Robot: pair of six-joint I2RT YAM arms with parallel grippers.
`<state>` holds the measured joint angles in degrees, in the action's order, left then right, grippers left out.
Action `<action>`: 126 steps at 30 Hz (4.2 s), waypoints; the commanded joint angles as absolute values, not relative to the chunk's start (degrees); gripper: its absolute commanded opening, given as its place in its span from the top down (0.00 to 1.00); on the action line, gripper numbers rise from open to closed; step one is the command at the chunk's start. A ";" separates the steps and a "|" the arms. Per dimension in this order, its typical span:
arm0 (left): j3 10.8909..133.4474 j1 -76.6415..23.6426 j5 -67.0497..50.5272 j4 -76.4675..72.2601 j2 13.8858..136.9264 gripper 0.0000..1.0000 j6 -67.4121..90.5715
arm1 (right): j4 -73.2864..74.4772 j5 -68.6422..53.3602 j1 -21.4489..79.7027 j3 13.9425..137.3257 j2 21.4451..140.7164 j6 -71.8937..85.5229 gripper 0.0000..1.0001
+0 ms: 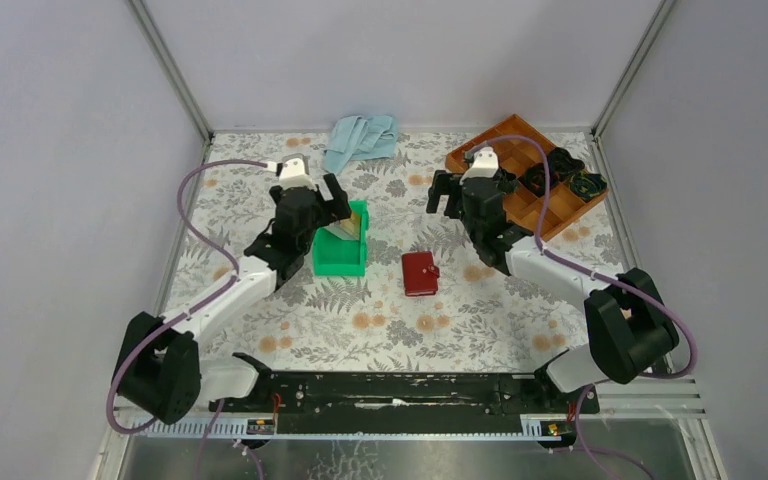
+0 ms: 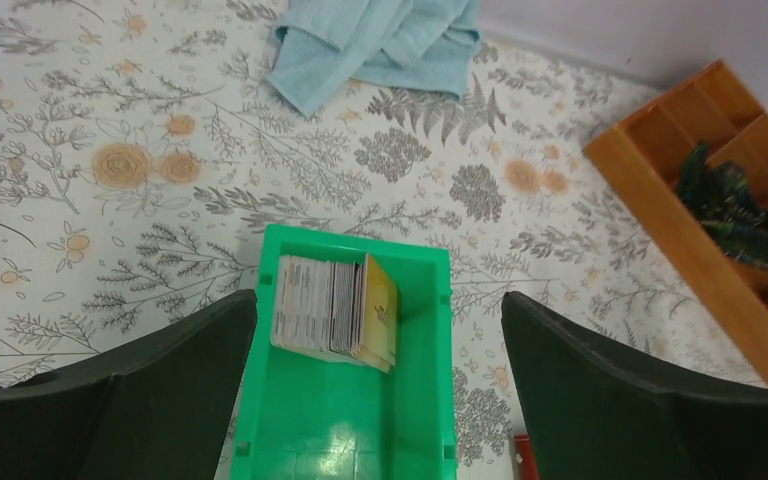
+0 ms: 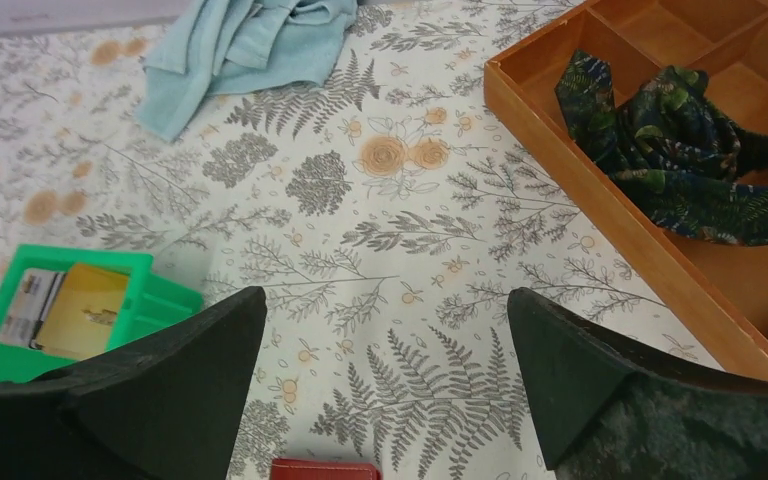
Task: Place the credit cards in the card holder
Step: Open the card holder at the center of the board.
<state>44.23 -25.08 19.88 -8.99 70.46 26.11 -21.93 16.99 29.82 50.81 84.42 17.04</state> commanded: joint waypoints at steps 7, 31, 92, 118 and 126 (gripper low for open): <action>50.97 -29.50 23.99 -3.73 76.31 0.00 24.98 | -25.39 21.65 32.04 50.11 83.63 12.11 0.01; 61.64 -35.98 32.73 12.91 82.75 0.00 20.61 | -10.53 14.87 32.08 46.45 82.30 15.43 0.16; 52.49 -73.08 52.86 20.65 89.41 0.10 53.22 | -9.44 14.19 38.58 40.84 88.53 20.00 0.57; 62.14 -73.65 55.90 15.73 102.37 0.08 42.58 | -8.87 16.64 35.85 37.35 87.10 23.42 0.73; 60.52 -74.39 55.68 7.54 104.83 0.06 34.80 | -11.85 10.01 32.98 35.38 87.11 26.13 0.86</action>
